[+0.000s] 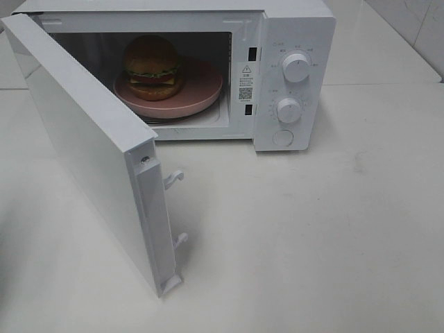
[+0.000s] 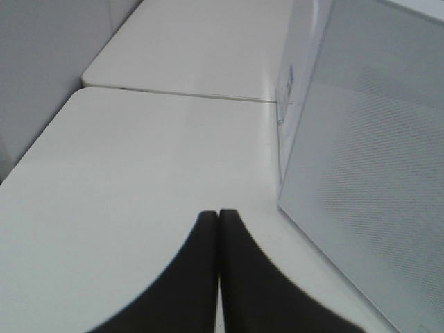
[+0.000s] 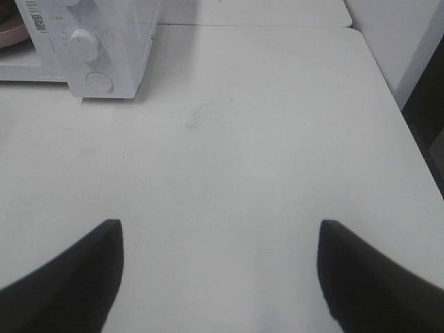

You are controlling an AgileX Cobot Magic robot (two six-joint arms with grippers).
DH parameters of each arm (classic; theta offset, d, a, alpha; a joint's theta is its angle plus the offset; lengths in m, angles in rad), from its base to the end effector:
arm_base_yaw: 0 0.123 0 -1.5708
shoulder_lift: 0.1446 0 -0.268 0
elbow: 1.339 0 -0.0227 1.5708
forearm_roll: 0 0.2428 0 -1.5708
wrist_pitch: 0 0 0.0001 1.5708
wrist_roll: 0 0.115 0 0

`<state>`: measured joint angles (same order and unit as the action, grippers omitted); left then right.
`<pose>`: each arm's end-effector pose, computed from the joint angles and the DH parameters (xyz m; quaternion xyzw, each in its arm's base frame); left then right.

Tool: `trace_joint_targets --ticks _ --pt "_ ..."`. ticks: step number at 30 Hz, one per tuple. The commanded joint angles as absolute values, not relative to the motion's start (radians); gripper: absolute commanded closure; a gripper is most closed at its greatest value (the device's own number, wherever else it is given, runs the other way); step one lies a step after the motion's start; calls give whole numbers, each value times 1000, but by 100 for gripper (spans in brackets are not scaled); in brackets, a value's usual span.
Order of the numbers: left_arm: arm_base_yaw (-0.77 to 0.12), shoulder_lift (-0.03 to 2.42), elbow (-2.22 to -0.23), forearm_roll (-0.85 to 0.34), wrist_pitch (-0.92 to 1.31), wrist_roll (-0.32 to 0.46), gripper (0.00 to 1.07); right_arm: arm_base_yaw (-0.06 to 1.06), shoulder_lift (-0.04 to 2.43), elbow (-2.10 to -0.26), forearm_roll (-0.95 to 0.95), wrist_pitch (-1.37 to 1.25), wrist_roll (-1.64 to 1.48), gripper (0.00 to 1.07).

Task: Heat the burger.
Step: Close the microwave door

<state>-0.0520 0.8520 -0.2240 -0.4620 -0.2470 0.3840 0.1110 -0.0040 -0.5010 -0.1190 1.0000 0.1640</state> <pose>0.1832 0.0030 0.2066 -0.0376 0.8089 0.0097 0.5866 0.0297 -0.0083 0.2698 0.0227 0.8339 0.0163 0.5513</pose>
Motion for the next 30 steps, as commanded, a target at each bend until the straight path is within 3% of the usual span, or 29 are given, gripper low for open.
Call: trace_joint_targets --ticks 1,4,5,6,7,8,10,11,12,20,27,30 --pt "-127 916 -224 -376 -359 299 107 105 -32 -497 -118 996 149 32" --pt "-168 997 -224 -320 -439 224 107 105 -32 -497 -118 996 149 32" --pt "-187 1049 -224 -263 -478 167 107 105 -32 -497 -118 996 149 32" --pt "-187 1049 -224 -263 -478 167 107 105 -32 -497 -118 996 149 32" --pt "-196 1098 -224 -172 -531 104 107 105 -32 -497 -118 996 149 32" --pt "-196 1098 -224 -172 -531 104 107 105 -32 -497 -118 996 149 32" --pt "-200 1173 -224 -32 -617 0 107 105 -32 -497 -118 996 149 32" --pt "-200 1173 -224 -32 -617 0 107 105 -32 -497 -118 996 149 32" --pt "-200 1216 -224 36 -663 -57 107 105 -32 -497 -118 996 149 32" --pt "-200 1365 -252 240 -806 -143 107 105 -32 -497 -118 996 149 32" --pt "-274 1432 -321 249 -811 -152 107 105 -32 -497 -118 996 149 32" --pt "-332 1471 -353 187 -814 -138 107 105 -32 -497 -116 996 146 32"
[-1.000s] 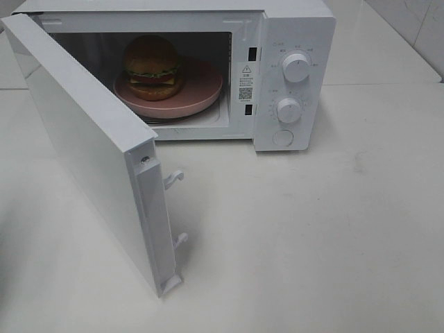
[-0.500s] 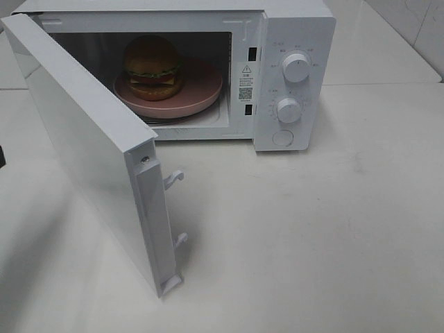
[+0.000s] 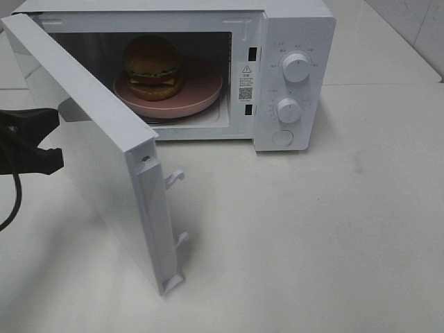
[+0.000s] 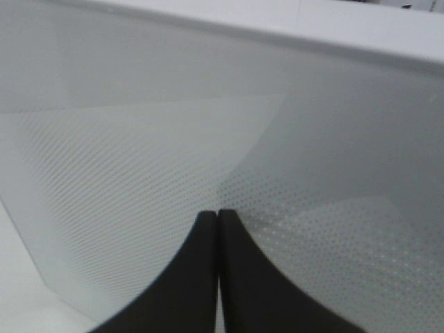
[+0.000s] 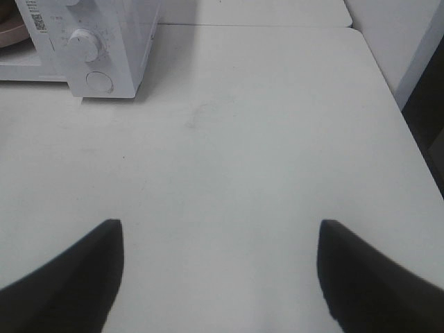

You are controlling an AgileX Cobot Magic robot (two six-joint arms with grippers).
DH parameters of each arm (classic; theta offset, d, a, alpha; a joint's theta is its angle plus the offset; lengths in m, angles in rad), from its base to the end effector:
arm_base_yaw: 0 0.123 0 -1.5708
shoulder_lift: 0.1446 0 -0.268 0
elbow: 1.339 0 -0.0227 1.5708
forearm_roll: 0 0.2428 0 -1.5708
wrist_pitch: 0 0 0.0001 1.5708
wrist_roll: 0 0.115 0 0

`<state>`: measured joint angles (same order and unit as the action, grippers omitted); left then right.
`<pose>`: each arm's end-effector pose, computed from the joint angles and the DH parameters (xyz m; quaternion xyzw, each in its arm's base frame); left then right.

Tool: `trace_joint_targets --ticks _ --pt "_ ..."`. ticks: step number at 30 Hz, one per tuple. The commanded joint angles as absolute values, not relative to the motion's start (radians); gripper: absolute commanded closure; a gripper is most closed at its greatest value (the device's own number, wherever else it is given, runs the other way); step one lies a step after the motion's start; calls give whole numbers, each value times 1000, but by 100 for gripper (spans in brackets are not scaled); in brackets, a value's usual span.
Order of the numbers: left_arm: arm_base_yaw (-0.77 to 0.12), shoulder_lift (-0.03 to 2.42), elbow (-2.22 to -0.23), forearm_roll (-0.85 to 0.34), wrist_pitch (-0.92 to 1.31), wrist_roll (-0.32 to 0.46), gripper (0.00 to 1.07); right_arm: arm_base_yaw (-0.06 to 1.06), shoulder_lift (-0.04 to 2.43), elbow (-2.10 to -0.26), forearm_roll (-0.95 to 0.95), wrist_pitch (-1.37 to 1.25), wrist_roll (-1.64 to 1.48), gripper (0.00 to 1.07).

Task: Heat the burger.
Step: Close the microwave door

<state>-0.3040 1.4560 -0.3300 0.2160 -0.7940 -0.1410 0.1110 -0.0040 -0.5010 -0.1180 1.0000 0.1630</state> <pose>0.2434 -0.0948 0.1642 0.1703 0.7723 -0.1488 0.5937 0.0297 -0.0082 0.2698 0.0223 0.8339 0.0165 0.5512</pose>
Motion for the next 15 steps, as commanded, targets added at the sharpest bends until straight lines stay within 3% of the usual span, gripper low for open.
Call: trace_joint_targets --ticks 1,15 --pt "-364 1495 -366 141 -824 -109 107 105 -32 -497 -115 996 145 32" --pt "-585 1672 -544 -133 -824 -9 107 105 -32 -497 -114 996 144 32"
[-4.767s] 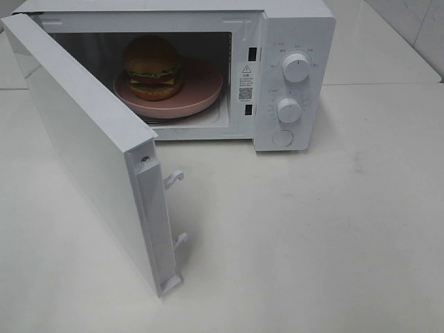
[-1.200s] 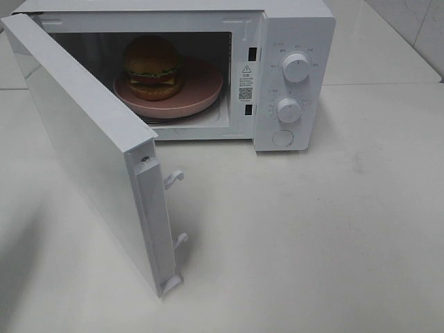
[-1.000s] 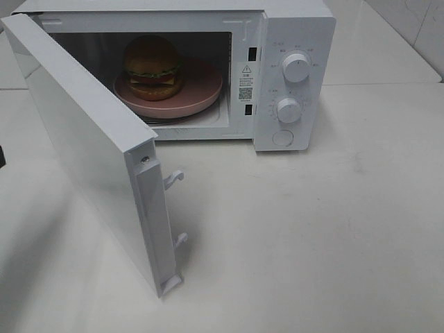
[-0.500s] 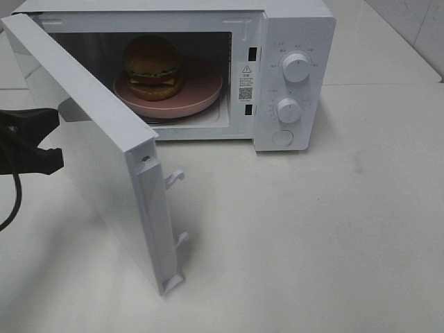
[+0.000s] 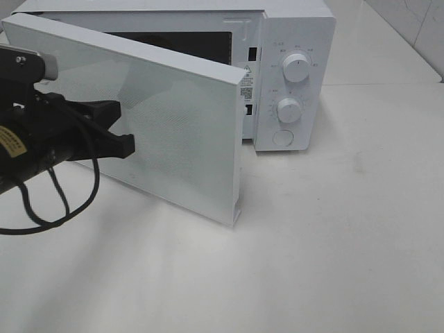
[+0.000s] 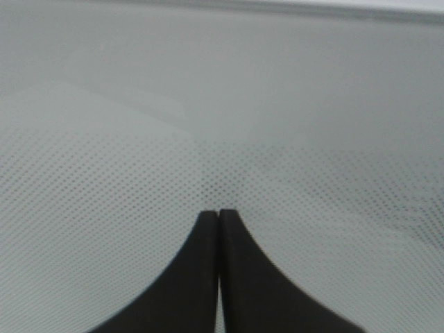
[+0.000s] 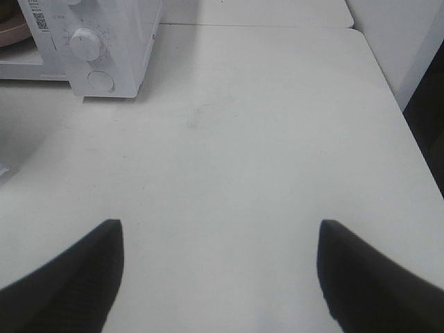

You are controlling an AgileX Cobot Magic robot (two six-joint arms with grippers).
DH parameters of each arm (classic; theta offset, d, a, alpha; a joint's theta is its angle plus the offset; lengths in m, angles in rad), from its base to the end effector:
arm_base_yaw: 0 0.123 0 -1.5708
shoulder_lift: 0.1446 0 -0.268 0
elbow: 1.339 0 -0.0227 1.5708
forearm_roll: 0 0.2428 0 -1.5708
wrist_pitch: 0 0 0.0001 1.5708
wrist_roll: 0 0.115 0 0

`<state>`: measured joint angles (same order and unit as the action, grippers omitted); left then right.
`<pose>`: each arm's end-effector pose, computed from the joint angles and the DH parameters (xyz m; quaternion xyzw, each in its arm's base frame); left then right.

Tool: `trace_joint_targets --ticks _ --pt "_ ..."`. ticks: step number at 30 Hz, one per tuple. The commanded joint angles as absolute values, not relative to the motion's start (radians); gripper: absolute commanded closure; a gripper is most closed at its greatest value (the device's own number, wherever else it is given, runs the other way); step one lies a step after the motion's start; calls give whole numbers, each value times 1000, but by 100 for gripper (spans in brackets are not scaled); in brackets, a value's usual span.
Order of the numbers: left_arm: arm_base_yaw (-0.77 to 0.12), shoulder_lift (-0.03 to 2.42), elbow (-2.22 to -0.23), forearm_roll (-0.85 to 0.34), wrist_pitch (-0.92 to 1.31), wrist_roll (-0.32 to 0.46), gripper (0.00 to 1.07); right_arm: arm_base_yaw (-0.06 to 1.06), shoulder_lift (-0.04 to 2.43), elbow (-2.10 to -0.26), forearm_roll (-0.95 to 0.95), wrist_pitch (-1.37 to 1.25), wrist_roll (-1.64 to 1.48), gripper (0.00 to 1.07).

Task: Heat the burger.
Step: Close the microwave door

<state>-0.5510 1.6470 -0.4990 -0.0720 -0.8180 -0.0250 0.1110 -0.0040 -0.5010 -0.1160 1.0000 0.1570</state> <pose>0.2660 -0.1563 0.1558 0.1703 0.7692 -0.1696 0.5921 0.0297 -0.0080 0.2698 0.0198 0.8340 0.0158 0.5512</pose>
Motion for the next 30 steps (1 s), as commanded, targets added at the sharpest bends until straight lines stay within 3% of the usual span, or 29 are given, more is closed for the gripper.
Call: trace_joint_targets --ticks 1,8,18,24,26,30 --pt "-585 1672 -544 -133 -824 -9 107 105 -32 -497 -114 996 144 32" --pt "-640 1743 -646 -219 -818 0 107 105 -32 -497 -114 996 144 32" --pt "-706 1859 -858 -417 -746 170 107 105 -32 -497 -114 996 144 32" --pt "-706 1911 -947 -491 -719 187 107 105 -32 -497 -113 996 143 32" --pt "-706 1943 -1011 -517 -691 239 107 105 -32 -497 -113 996 143 32" --pt "-706 1969 -1056 -540 -691 260 107 105 -32 -497 -113 996 143 32"
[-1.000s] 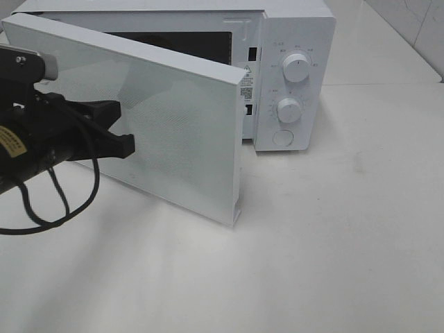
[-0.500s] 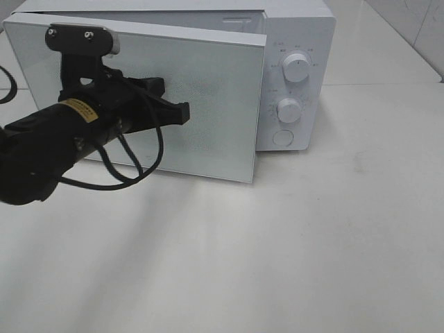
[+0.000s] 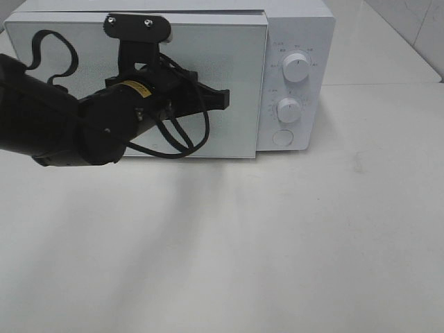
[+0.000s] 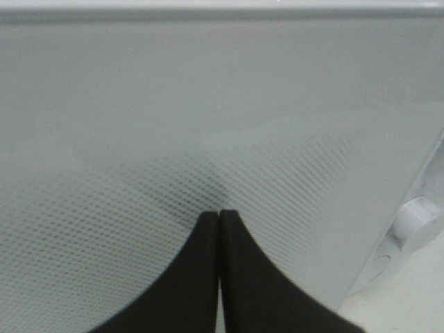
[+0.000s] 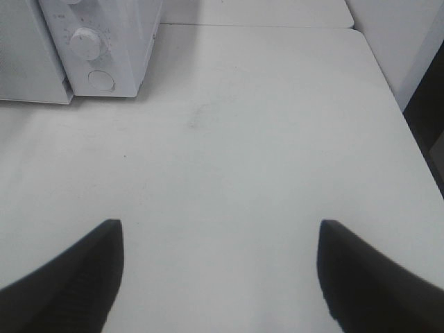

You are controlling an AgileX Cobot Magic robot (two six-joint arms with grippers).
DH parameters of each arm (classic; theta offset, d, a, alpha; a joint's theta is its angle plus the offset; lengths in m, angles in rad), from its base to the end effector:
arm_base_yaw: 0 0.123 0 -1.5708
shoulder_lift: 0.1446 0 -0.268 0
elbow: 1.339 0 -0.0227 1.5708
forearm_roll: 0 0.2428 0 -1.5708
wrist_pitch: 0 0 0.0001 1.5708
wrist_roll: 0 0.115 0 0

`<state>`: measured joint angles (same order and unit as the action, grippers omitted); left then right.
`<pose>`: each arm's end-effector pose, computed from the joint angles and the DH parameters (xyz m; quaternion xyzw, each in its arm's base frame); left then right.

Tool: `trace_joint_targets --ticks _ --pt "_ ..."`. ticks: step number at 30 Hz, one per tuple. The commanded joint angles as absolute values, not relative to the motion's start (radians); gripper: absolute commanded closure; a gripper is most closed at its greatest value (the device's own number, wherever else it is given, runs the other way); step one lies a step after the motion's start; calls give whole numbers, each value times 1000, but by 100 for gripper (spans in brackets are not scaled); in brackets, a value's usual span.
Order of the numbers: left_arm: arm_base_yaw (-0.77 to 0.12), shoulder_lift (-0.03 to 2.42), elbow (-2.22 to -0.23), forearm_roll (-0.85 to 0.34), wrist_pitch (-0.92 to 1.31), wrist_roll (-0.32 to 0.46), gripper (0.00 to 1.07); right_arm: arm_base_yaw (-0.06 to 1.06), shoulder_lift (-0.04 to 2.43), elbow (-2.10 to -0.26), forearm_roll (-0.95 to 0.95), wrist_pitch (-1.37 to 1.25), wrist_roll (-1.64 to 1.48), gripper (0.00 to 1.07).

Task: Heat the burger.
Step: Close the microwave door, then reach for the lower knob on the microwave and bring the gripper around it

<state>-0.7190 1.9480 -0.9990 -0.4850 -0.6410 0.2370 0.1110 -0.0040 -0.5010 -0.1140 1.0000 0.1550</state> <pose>0.3334 -0.2493 0.1554 0.1355 0.7833 -0.1527 0.5871 0.0297 -0.0078 0.2697 0.0190 0.8341 0.0163 0.5511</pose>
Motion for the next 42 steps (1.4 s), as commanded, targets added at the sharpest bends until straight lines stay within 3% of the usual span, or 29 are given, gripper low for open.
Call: trace_joint_targets --ticks 1,11,22,25,26,27,28,29,30,31,42 --pt "-706 1987 -1084 -569 -688 278 107 105 -32 -497 -113 996 143 32" --pt "-704 2034 -1183 -619 -638 345 107 105 -32 -497 -113 996 143 32" --pt "-770 1958 -1080 -629 -565 358 107 105 -32 -497 -113 996 143 32" --pt "-782 1918 -1034 -641 -435 394 93 105 -32 -497 -113 996 143 32" --pt "-782 1906 -1029 -641 -388 407 72 105 -32 -497 -113 996 143 32" --pt "-782 1906 -1029 -641 -388 407 72 105 -32 -497 -113 996 143 32" --pt "-782 1886 -1023 -641 -263 430 43 105 -32 -497 -113 996 143 32" --pt "-782 1881 -1023 -641 -198 436 31 105 -32 -497 -113 996 143 32" --pt "-782 1881 -1023 -641 -198 436 31 105 -32 -497 -113 996 143 32" --pt "-781 1869 -1023 -637 -94 446 7 105 -32 -497 -113 996 143 32" --pt "-737 1802 -1023 -565 300 446 6 105 -32 -497 -113 996 143 32"
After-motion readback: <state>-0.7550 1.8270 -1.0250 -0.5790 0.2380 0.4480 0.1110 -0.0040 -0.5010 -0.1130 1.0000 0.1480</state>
